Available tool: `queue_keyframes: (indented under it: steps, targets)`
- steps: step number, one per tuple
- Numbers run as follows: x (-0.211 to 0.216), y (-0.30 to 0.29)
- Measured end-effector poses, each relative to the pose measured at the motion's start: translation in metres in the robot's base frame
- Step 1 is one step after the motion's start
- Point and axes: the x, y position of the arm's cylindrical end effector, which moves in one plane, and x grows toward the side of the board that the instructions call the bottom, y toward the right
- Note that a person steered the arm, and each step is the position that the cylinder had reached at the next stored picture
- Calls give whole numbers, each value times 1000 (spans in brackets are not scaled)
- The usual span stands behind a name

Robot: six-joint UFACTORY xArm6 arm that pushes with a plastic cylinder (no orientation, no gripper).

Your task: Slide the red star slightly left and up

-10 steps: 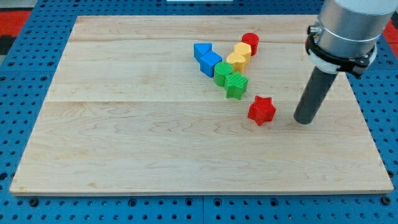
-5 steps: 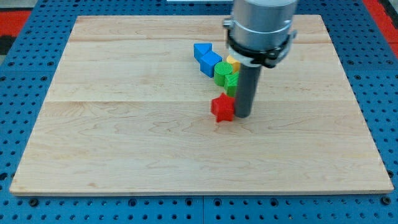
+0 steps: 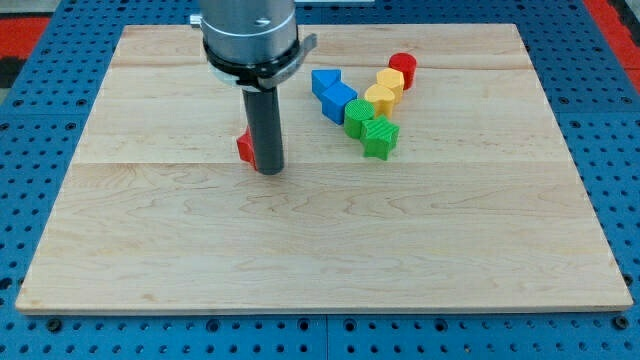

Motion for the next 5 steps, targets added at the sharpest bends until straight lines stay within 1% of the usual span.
queue_keyframes:
  steps: [3,4,5]
  targets:
    - [-32,-63]
    - [-46,-57]
    - [-58,-34]
